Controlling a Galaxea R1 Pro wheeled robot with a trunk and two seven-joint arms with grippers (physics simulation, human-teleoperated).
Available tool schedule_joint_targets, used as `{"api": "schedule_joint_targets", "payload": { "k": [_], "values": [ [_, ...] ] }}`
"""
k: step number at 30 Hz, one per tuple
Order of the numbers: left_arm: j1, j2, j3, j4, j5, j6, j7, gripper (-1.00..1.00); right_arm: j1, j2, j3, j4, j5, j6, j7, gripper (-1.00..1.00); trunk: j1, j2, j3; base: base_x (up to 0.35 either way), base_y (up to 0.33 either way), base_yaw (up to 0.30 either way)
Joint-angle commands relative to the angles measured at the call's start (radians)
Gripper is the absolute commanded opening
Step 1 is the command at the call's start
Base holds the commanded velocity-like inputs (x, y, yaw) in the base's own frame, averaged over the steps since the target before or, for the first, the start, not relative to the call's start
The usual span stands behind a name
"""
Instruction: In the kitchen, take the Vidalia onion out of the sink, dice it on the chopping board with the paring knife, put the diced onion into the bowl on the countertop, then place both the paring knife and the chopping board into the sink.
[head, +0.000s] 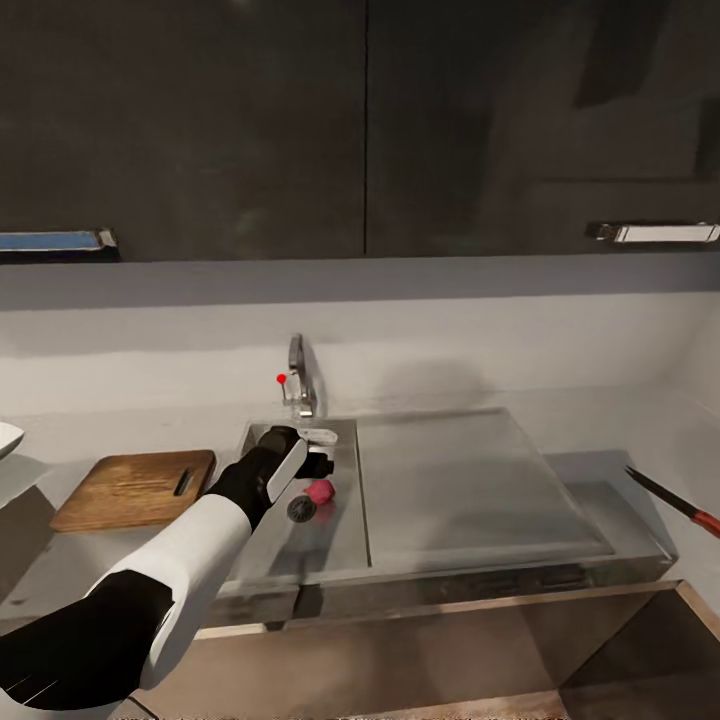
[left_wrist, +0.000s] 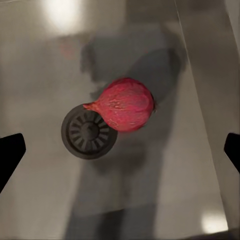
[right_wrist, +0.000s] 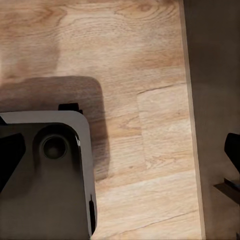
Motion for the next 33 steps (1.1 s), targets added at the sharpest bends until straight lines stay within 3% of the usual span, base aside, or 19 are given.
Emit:
{"api": "schedule_joint_targets", "payload": {
  "k": [1,15,27,33],
  "values": [
    [-0.001,0.001,-0.005,0.000,0.011,0.003,0.009,1.00,-0.001,0.000,-0.006,0.002,0.011,-0.004,-0.005,1.00,0.001,-0.002,-0.004,0.000,0.000,0.000],
    [-0.001,0.001,-0.006,0.011,0.011,0.002,0.009,1.00,-0.001,0.000,-0.006,0.002,0.011,-0.002,-0.004,1.00,0.001,-0.002,-0.026,0.124,-0.019,0.000],
    [-0.001,0.001,-0.006,0.026,0.011,0.001,0.009,1.00,-0.001,-0.001,-0.006,0.002,0.011,-0.002,-0.003,1.00,0.001,-0.002,-0.045,0.017,-0.002,0.000],
    [-0.001,0.001,-0.006,0.052,0.011,-0.053,0.009,1.00,-0.001,0.000,-0.006,0.002,0.011,-0.002,-0.003,1.00,0.001,-0.002,-0.055,0.084,0.000,0.000]
  ]
}}
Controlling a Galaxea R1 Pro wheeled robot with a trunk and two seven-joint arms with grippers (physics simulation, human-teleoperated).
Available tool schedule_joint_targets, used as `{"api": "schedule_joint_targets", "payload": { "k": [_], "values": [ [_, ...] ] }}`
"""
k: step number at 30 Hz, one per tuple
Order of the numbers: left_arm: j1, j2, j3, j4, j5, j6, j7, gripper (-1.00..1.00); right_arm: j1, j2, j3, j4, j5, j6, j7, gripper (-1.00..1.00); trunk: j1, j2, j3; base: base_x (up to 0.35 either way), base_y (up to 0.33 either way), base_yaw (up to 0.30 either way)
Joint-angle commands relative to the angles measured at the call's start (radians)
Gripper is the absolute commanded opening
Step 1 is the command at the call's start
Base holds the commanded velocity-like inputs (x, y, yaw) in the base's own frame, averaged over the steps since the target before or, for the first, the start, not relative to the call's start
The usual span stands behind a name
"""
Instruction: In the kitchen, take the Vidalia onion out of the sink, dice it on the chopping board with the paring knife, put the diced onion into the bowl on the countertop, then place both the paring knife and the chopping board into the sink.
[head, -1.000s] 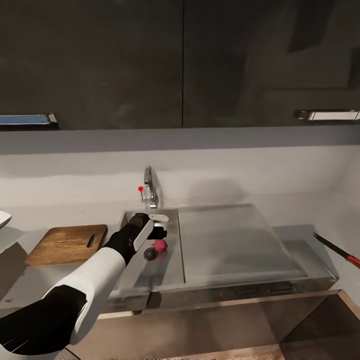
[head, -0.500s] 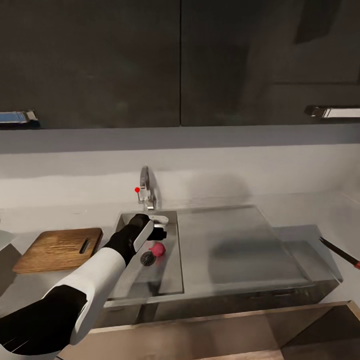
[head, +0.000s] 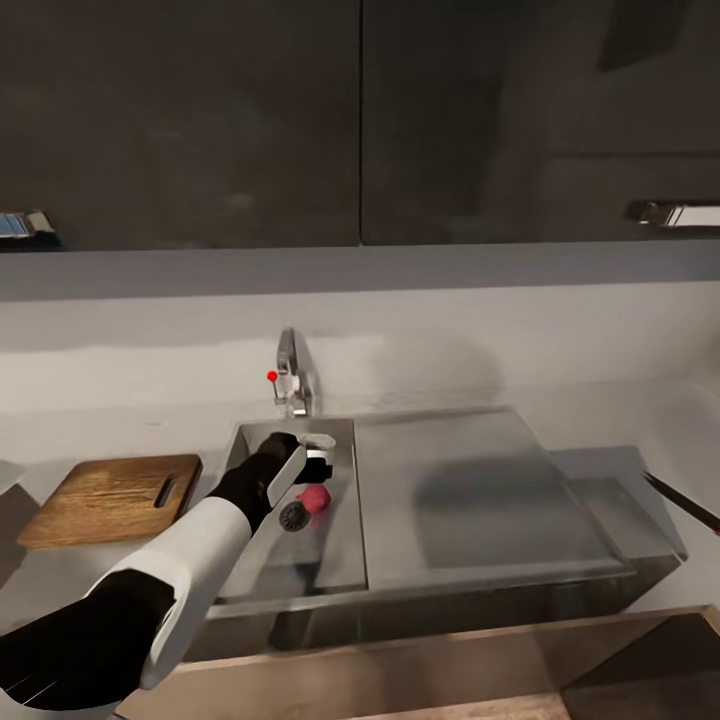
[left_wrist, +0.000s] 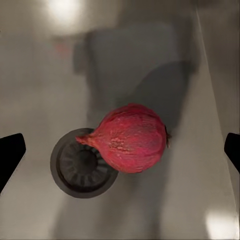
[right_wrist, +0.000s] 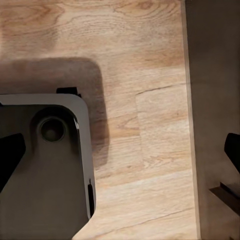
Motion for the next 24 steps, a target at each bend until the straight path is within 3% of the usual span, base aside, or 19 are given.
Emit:
{"api": "schedule_joint_targets", "payload": {
  "k": [1,24],
  "values": [
    [-0.001,0.001,-0.006,0.007,0.011,-0.005,0.008,1.00,-0.001,0.000,-0.006,0.002,0.011,-0.004,-0.005,1.00,0.001,-0.002,-0.004,0.131,0.000,0.000],
    [-0.001,0.001,-0.006,0.022,0.010,-0.020,0.008,1.00,-0.001,0.000,-0.006,0.002,0.011,-0.004,-0.005,1.00,0.001,-0.002,-0.040,0.010,0.000,0.000]
  ]
}}
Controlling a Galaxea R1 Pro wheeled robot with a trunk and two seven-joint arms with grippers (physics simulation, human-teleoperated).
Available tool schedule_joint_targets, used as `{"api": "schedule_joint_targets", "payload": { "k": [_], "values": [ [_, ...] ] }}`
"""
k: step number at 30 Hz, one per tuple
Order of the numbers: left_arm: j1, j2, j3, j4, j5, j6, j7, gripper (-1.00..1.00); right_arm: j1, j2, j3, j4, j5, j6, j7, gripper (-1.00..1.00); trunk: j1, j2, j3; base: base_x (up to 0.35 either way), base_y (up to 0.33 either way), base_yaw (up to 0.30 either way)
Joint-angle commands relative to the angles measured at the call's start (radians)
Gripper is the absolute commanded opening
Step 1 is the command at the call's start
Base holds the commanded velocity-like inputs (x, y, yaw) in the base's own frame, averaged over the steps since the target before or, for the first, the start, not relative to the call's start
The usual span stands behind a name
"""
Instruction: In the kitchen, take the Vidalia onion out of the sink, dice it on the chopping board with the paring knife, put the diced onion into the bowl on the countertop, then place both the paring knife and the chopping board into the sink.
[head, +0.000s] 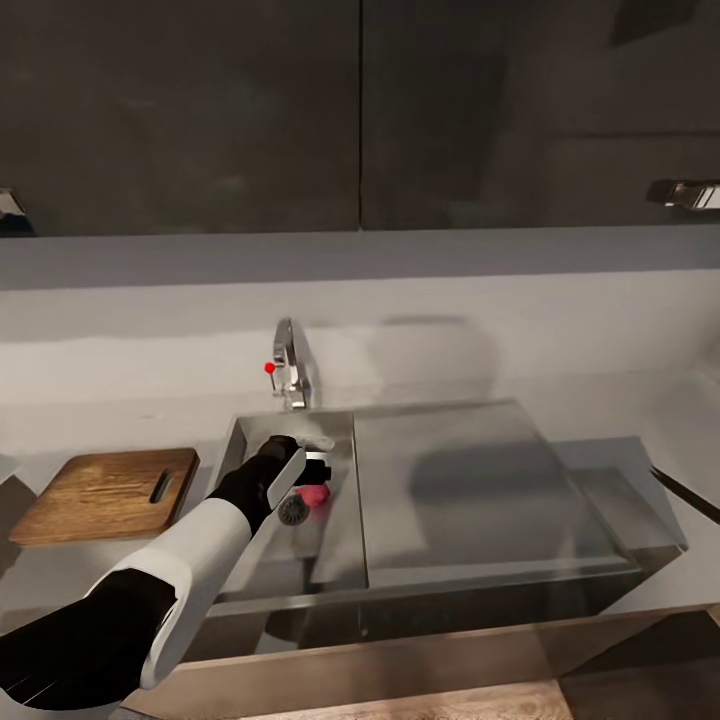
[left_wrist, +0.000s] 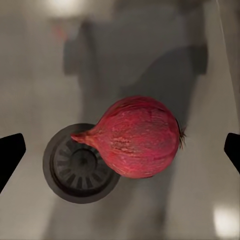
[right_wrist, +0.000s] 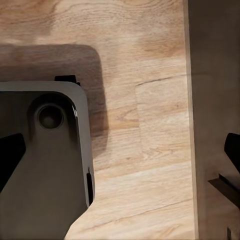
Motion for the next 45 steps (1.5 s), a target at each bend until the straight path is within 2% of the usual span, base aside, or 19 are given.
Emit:
{"api": "schedule_joint_targets", "payload": {
  "k": [1,45],
  "values": [
    [-0.001,0.001,-0.006,-0.001,0.010,0.003,0.008,1.00,-0.001,0.000,-0.006,0.002,0.011,-0.004,-0.005,1.00,0.000,-0.002,-0.004,0.000,0.000,0.000],
    [0.001,0.001,-0.016,0.002,0.010,0.003,0.008,1.00,-0.001,0.001,-0.005,0.002,0.011,-0.004,-0.005,1.00,0.000,-0.002,-0.074,0.034,-0.020,0.000]
  ]
}}
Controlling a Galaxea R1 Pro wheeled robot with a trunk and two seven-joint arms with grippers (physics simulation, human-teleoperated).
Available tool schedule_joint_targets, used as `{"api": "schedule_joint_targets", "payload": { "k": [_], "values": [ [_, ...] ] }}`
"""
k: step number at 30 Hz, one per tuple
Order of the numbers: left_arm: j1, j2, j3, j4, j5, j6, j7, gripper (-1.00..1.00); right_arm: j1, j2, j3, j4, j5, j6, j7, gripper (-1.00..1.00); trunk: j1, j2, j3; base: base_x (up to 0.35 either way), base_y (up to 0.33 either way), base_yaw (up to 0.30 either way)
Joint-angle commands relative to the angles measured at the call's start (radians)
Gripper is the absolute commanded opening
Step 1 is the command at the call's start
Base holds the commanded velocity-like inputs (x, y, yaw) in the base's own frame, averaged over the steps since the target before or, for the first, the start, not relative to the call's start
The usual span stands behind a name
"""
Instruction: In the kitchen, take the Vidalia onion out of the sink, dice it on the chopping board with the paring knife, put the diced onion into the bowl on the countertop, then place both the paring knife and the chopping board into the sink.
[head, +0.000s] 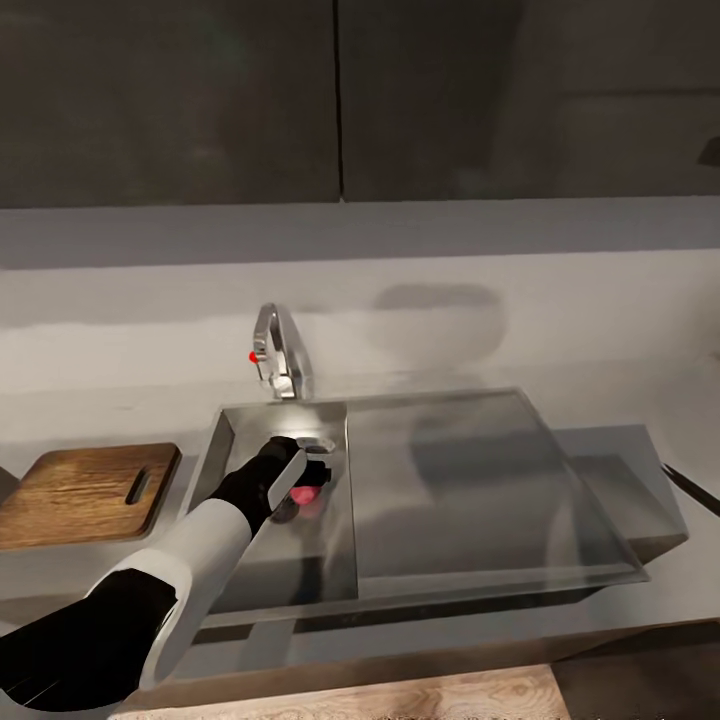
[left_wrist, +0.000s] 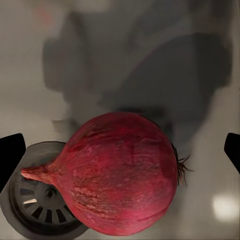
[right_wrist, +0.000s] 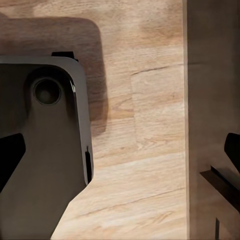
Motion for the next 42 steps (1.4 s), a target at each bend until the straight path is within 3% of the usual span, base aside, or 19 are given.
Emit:
{"api": "schedule_joint_targets", "payload": {
  "k": [1,28,29,42],
  "values": [
    [-0.001,0.001,-0.006,-0.001,0.010,0.003,0.008,1.00,-0.001,0.000,-0.006,0.002,0.011,-0.004,-0.005,1.00,0.000,-0.002,-0.003,0.000,0.000,0.000],
    [0.001,0.002,-0.006,0.011,0.010,0.002,0.010,1.00,-0.001,0.000,-0.007,0.002,0.011,-0.004,-0.005,1.00,0.000,-0.002,-0.042,0.000,0.000,0.000],
    [0.001,0.002,-0.006,0.011,0.010,0.002,0.010,-1.00,-0.001,0.000,-0.007,0.002,0.011,-0.004,-0.005,1.00,0.000,-0.002,-0.042,0.000,0.000,0.000],
    [0.001,0.003,-0.006,0.009,0.009,0.003,0.010,-1.00,-0.001,0.000,-0.006,0.002,0.011,-0.004,-0.005,1.00,0.000,-0.002,-0.043,0.000,0.000,0.000]
  ]
}}
